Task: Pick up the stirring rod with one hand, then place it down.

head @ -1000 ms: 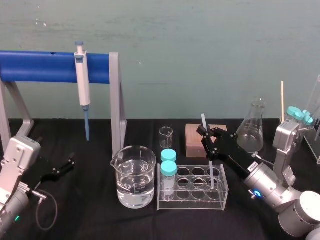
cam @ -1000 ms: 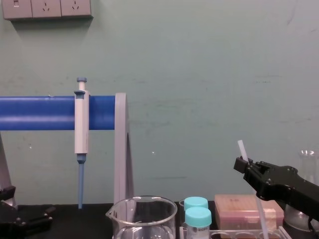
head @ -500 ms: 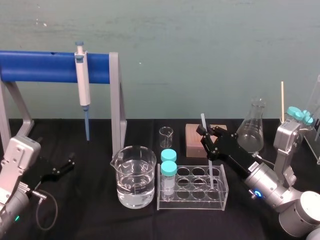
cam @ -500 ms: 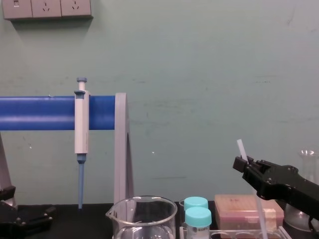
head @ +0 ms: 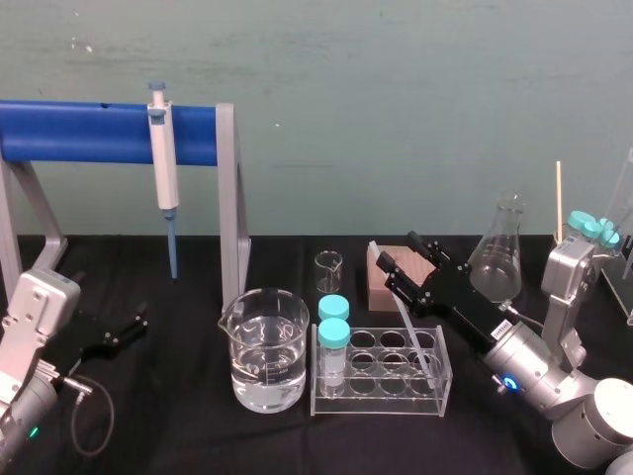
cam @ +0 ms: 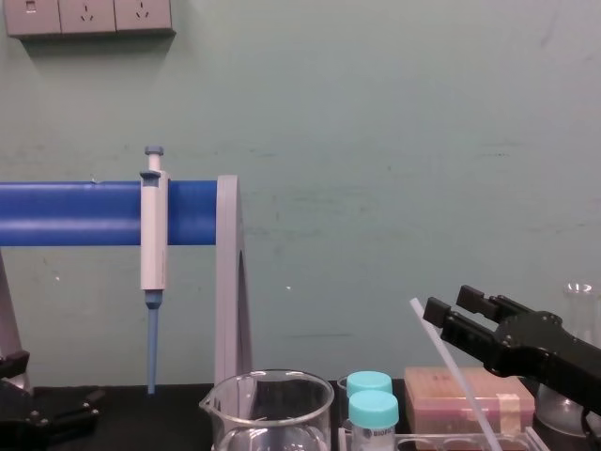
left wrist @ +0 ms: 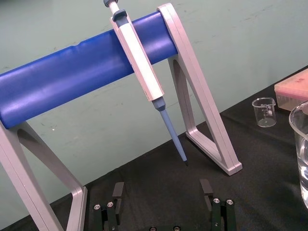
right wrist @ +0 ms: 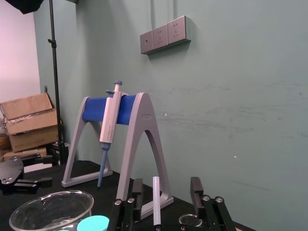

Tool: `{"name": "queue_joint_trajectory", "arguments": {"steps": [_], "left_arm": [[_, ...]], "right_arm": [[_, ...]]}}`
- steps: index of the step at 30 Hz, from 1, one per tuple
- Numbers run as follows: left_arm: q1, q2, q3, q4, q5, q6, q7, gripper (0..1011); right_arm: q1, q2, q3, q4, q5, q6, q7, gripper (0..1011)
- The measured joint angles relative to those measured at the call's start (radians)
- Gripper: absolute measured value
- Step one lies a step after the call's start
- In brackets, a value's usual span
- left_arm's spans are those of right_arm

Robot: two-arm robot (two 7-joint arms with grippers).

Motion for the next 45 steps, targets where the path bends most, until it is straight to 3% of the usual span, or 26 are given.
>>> {"name": "queue_joint_trajectory", "arguments": {"steps": [7, 15, 26, 39, 43, 45], "left_arm": [[0.000, 0.000, 0.000, 0.000, 0.000, 0.000, 0.000, 1000], [0.000, 0.000, 0.000, 0.000, 0.000, 0.000, 0.000, 1000], [0.000, 0.000, 0.000, 0.000, 0.000, 0.000, 0.000, 1000], [0.000, 0.000, 0.000, 0.000, 0.000, 0.000, 0.000, 1000], [0.000, 0.000, 0.000, 0.000, 0.000, 0.000, 0.000, 1000], [0.000, 0.000, 0.000, 0.000, 0.000, 0.000, 0.000, 1000]], "right_arm": [[0.000, 0.000, 0.000, 0.000, 0.000, 0.000, 0.000, 835], [0.000, 0.000, 0.000, 0.000, 0.000, 0.000, 0.001, 1003], [-0.001, 0.000, 0.000, -0.002, -0.001, 0.000, 0.000, 1003], [-0.093, 0.011, 0.060, -0.220, -0.054, -0.006, -0.171, 1003], [-0.124, 0.013, 0.088, -0.280, -0.065, 0.053, -0.242, 1003], [-0.143, 0.009, 0.110, -0.306, -0.053, 0.119, -0.286, 1003]]}}
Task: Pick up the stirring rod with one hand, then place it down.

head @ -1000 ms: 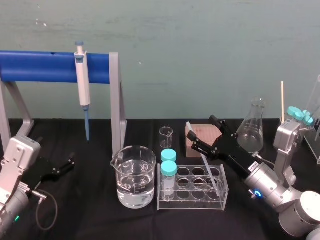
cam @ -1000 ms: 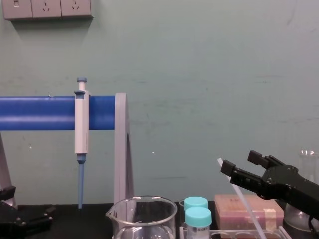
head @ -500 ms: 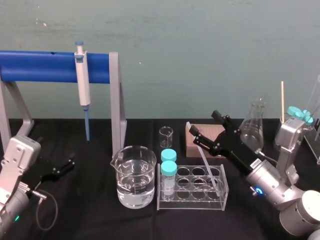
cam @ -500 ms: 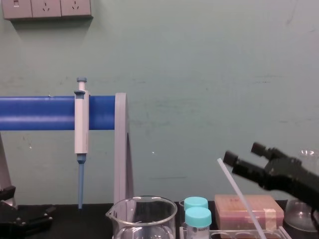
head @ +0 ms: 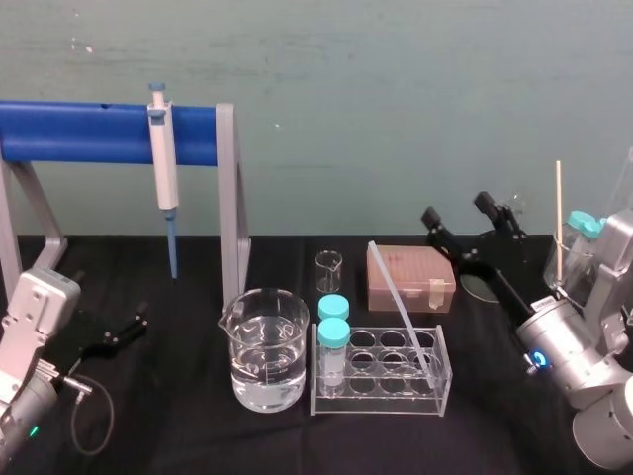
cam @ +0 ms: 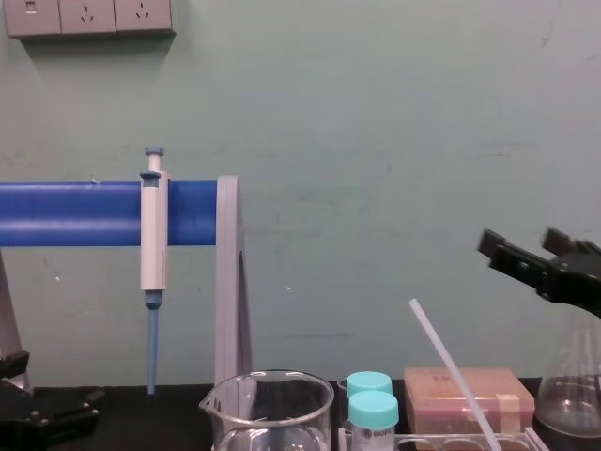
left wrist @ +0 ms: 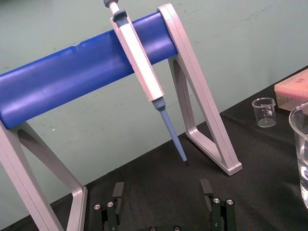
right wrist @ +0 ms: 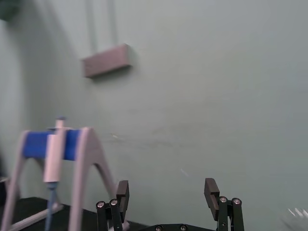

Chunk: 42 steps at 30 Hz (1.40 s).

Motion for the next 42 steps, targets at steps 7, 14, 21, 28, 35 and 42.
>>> {"name": "queue_joint_trajectory", "arguments": {"steps": [7, 14, 21, 28, 35, 42], "left_arm": [[0.000, 0.000, 0.000, 0.000, 0.000, 0.000, 0.000, 1000], [0.000, 0.000, 0.000, 0.000, 0.000, 0.000, 0.000, 1000], [0.000, 0.000, 0.000, 0.000, 0.000, 0.000, 0.000, 1000], [0.000, 0.000, 0.000, 0.000, 0.000, 0.000, 0.000, 1000], [0.000, 0.000, 0.000, 0.000, 0.000, 0.000, 0.000, 1000], [0.000, 0.000, 0.000, 0.000, 0.000, 0.000, 0.000, 1000]], "right_arm": [[-0.033, -0.014, 0.049, -0.053, 0.041, 0.180, -0.113, 1003], [-0.041, -0.007, 0.050, -0.068, 0.031, 0.325, -0.193, 1003], [-0.035, 0.000, 0.038, -0.065, 0.020, 0.403, -0.220, 1003], [-0.031, 0.000, 0.040, -0.057, 0.025, 0.400, -0.212, 1003], [-0.032, 0.000, 0.040, -0.058, 0.025, 0.401, -0.212, 1003], [-0.032, 0.000, 0.039, -0.058, 0.025, 0.402, -0.213, 1003]]}}
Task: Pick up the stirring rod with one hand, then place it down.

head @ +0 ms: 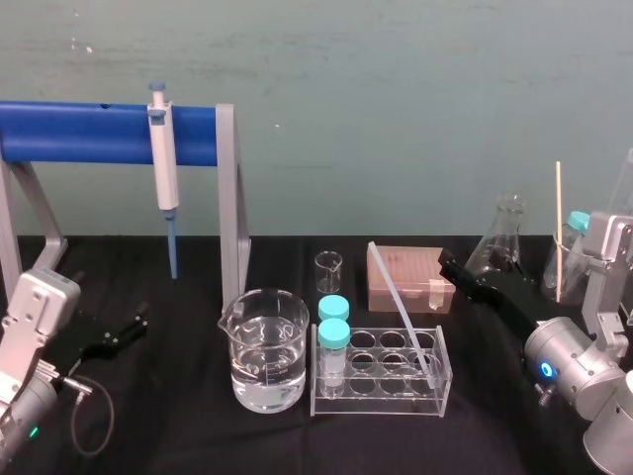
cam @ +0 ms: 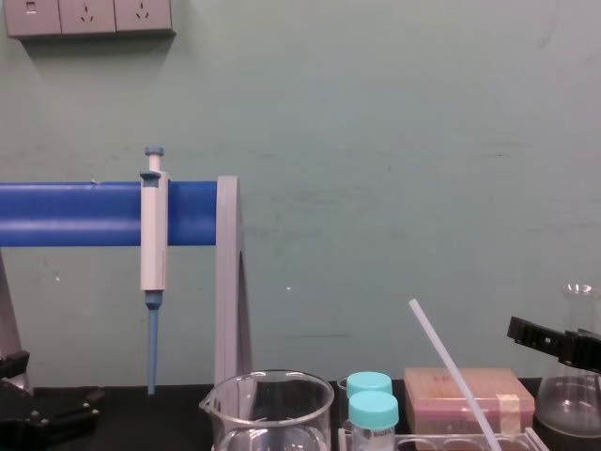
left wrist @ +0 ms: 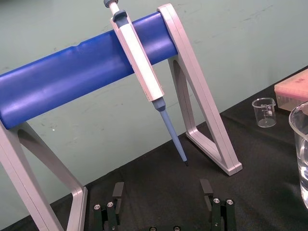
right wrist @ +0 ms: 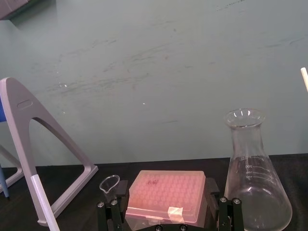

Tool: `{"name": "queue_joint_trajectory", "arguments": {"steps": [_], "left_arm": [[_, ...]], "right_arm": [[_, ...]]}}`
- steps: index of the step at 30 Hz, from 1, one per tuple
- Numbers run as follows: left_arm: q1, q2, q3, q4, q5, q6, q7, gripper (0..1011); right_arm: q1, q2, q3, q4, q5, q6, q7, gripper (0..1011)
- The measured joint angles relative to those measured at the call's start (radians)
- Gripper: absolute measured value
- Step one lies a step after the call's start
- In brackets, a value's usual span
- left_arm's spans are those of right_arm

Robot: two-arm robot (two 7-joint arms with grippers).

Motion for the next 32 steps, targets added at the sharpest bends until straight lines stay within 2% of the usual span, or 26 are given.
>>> {"name": "queue_joint_trajectory", "arguments": {"steps": [32], "left_arm": [[0.000, 0.000, 0.000, 0.000, 0.000, 0.000, 0.000, 1000]], "right_arm": [[-0.001, 0.000, 0.000, -0.002, -0.002, 0.002, -0.001, 1003]]}}
